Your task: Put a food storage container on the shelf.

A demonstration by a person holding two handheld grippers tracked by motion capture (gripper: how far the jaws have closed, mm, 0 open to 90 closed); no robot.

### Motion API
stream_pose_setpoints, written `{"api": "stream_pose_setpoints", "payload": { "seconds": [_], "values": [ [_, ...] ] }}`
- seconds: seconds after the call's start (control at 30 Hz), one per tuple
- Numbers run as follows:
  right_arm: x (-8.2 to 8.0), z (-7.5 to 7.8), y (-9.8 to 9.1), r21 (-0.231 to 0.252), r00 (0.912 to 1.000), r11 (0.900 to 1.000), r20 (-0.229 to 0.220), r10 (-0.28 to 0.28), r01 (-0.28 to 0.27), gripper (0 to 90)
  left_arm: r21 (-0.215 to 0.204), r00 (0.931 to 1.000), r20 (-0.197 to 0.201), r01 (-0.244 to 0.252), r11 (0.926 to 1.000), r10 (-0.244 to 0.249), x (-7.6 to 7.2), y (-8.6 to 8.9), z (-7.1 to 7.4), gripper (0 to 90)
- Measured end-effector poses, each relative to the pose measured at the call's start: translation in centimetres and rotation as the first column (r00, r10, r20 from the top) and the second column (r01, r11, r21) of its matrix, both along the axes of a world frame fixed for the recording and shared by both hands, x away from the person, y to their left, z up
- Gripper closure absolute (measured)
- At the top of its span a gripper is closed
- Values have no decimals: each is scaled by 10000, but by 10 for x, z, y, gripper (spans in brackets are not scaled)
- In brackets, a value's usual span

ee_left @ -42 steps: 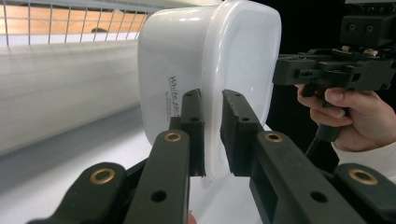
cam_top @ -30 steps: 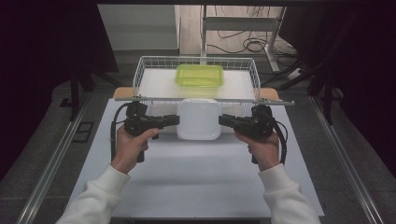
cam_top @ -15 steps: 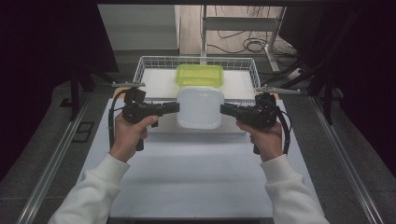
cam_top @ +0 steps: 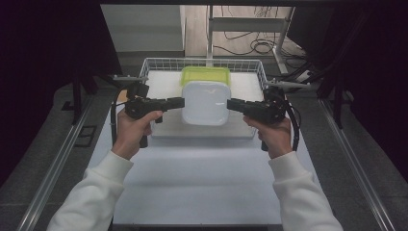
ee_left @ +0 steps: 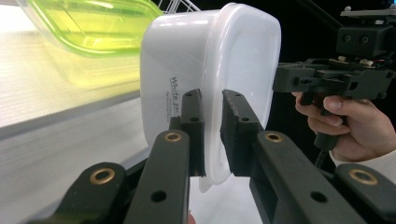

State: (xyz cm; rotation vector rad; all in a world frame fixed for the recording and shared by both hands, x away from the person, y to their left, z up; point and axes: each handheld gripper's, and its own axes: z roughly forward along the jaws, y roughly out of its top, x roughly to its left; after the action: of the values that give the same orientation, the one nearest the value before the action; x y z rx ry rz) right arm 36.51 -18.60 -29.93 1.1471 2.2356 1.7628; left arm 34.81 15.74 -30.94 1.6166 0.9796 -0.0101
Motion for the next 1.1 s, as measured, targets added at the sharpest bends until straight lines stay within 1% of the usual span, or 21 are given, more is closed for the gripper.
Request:
{"api": "stream_pose_setpoints", "payload": {
  "seconds": [0.1, 0.17, 0.37, 0.5, 0.57, 0.63, 0.73, 0.8, 0.93, 0.97, 1.1],
  "values": [
    [3, 4, 0, 32, 10000, 10000, 32, 10, -10, 770, -16, 10000, 72, 9, 10000, -8, 4, 0, 5, 796],
    [7, 6, 0, 45, 10000, 10000, -11, 9, -9, 770, -83, 10000, 52, 6, 10000, -5, 6, 1, 8, 797],
    [18, 16, -1, 106, 10000, 9999, -85, 13, -13, 769, -186, 9998, 153, 93, 9998, -91, 16, 1, 21, 801],
    [26, 23, -1, 155, 9999, 9999, -140, -49, 51, 767, -120, 9998, 194, 101, 9999, -99, 23, 0, 31, 803],
    [30, 25, -2, 277, 9998, 9996, -190, -66, 72, 767, -55, 9997, 238, 117, 9999, -116, 27, 0, 36, 803],
    [34, 28, -3, 265, 9998, 9996, -194, -89, 94, 767, -15, 9996, 258, 103, 9999, -103, 30, -1, 39, 804],
    [39, 32, -3, 329, 9996, 9994, -260, -103, 111, 767, -62, 9997, 226, 71, 10000, -70, 35, -2, 42, 804],
    [44, 34, -2, 306, 9994, 9994, -303, -145, 154, 767, -138, 9999, 153, 36, 9999, -34, 39, -1, 42, 804],
    [51, 40, 0, 229, 9994, 9996, -289, -178, 185, 767, -214, 9999, 132, -48, 9998, 51, 45, 1, 44, 804],
    [52, 41, 1, 217, 9994, 9996, -303, -181, 187, 767, -305, 9999, 104, -72, 9995, 75, 47, 1, 44, 804],
    [59, 47, 3, 140, 9992, 9996, -323, -255, 260, 767, -300, 9999, 99, -118, 9995, 121, 55, 3, 47, 803]
  ]
}}
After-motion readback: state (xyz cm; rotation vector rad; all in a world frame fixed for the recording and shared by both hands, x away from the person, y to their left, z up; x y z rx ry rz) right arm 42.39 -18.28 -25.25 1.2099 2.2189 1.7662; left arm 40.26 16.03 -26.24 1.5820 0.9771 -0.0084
